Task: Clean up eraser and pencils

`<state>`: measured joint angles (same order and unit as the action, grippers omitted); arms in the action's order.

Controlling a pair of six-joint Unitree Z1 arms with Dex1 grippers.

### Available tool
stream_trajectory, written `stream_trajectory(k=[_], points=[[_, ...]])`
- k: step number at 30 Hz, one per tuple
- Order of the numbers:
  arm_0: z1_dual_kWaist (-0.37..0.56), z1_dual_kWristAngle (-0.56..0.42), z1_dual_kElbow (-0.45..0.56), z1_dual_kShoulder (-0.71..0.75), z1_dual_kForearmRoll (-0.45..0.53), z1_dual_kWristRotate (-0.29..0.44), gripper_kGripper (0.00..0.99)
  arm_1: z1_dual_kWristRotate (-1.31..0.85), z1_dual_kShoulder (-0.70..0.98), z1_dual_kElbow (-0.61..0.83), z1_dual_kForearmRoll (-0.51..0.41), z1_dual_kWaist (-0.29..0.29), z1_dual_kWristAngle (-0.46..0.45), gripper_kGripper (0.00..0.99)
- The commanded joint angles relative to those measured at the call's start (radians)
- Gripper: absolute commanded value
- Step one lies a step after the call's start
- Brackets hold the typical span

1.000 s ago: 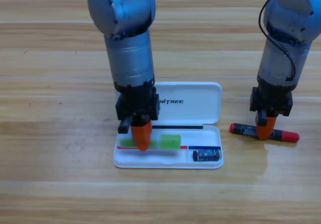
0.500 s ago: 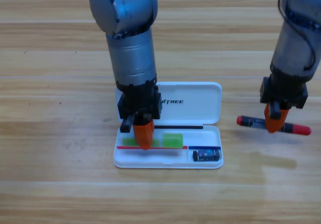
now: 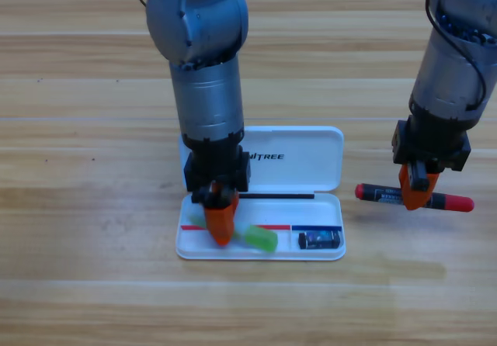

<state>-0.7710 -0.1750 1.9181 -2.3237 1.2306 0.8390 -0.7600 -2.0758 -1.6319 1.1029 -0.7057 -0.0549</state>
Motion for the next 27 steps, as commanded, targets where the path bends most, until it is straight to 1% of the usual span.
stream_trajectory(k=[1, 12, 15, 19, 22, 24, 27], points=[[-0.019, 0.000, -0.002, -0.054, 0.004, -0.020, 0.990, 0.007, 0.049, 0.018, 0.012, -0.040, -0.013, 0.000], [-0.019, 0.003, -0.002, -0.052, 0.004, -0.034, 0.990, 0.007, 0.046, -0.003, 0.012, -0.057, -0.011, 0.000], [-0.019, 0.015, -0.002, -0.034, 0.009, -0.040, 0.990, 0.011, 0.049, -0.028, 0.012, -0.087, -0.011, 0.000], [-0.017, 0.042, -0.001, 0.038, 0.023, -0.046, 0.990, 0.019, 0.036, -0.074, 0.017, -0.130, -0.011, 0.000], [-0.004, 0.071, 0.022, 0.095, 0.060, -0.052, 0.990, 0.024, -0.004, -0.129, 0.025, -0.164, -0.009, 0.000], [0.010, 0.106, 0.025, 0.176, 0.083, -0.063, 0.990, 0.033, -0.043, -0.178, 0.034, -0.186, -0.009, 0.000], [0.056, 0.134, -0.010, 0.368, 0.087, -0.075, 0.990, 0.033, -0.112, -0.252, 0.048, -0.212, -0.003, 0.000]])
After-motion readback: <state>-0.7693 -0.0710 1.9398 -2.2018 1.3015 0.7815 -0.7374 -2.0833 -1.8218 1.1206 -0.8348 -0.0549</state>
